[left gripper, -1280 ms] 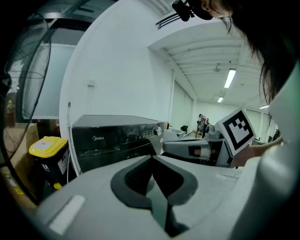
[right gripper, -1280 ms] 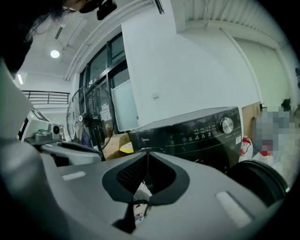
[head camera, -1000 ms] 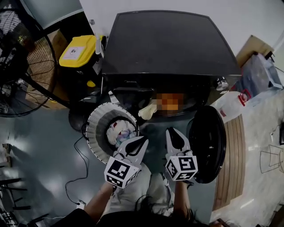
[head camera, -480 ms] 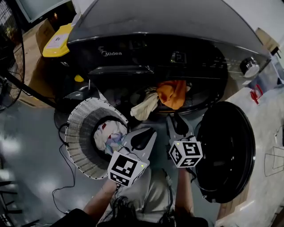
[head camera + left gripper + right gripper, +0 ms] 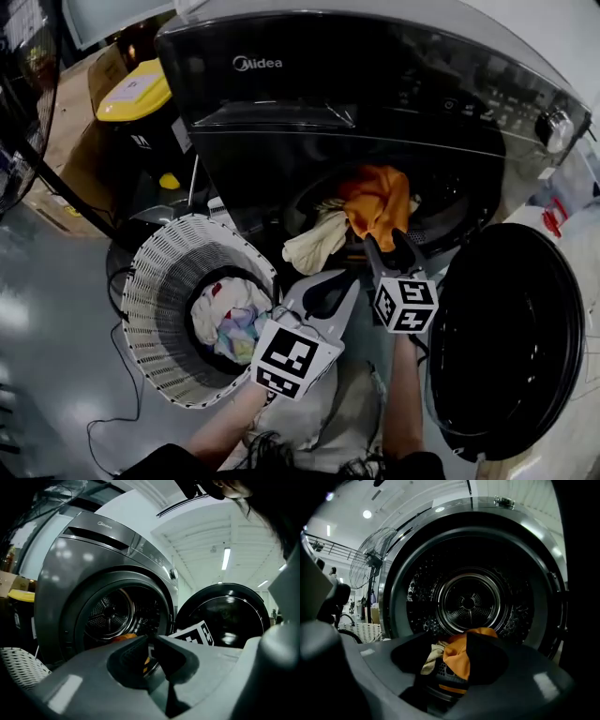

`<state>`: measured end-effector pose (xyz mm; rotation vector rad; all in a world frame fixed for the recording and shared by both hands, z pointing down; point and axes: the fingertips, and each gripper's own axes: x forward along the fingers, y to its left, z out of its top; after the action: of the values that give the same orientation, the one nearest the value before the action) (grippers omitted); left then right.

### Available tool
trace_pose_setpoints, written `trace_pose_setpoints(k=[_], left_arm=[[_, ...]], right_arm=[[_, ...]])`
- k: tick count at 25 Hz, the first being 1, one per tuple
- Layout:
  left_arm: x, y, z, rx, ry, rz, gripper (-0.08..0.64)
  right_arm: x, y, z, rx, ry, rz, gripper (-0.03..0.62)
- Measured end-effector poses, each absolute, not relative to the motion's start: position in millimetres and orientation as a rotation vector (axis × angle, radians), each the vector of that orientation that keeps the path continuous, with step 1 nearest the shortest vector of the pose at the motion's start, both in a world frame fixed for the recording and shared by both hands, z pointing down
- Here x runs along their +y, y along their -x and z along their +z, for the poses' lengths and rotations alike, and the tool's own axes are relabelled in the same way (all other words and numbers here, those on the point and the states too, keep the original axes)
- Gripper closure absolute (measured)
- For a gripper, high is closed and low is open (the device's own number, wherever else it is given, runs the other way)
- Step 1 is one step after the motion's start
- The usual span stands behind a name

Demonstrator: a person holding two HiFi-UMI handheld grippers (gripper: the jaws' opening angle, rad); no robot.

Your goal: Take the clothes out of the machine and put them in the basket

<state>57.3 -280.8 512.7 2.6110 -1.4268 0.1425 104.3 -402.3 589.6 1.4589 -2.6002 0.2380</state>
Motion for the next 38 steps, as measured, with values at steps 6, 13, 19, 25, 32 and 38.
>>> trace_pose_setpoints(k=[6, 13, 19, 25, 32, 38], left_arm=[[-284.9, -60.1, 533.3, -1.461, -2.615, 0.157, 0.517], [-297.4, -53.6, 543.1, -1.508, -2.526, 0.11, 0.517], [-321.5, -46.5, 548.6, -1.564, -2.499, 0.117, 0.517], [-331.7, -48.9, 560.6, -1.585, -2.48, 0.176, 0.517], [-333.8, -50.6, 564.8, -1.58, -2.485, 0.208, 0.517], [-329.5, -47.8, 566.2, -1.594, -2.491, 0.225, 0.517]], right_arm=[[-429.1, -111.7, 601.5, -2.599, -1.462, 0.273, 0.301], [-477.7, -106.1, 607.5, -2.543, -1.383, 0.271, 0.253], [-537.3, -95.6, 622.2, -2.458, -1.294, 0.216, 0.156], [-582.7, -83.3, 651.9, -2.316, -1.142, 0.213, 0.027], [-599.6, -91.7, 703.2, -2.161, -1.02, 0.343, 0.026], [-590.8, -93.8, 701.4, -2.175, -1.073, 0.319, 0.381]])
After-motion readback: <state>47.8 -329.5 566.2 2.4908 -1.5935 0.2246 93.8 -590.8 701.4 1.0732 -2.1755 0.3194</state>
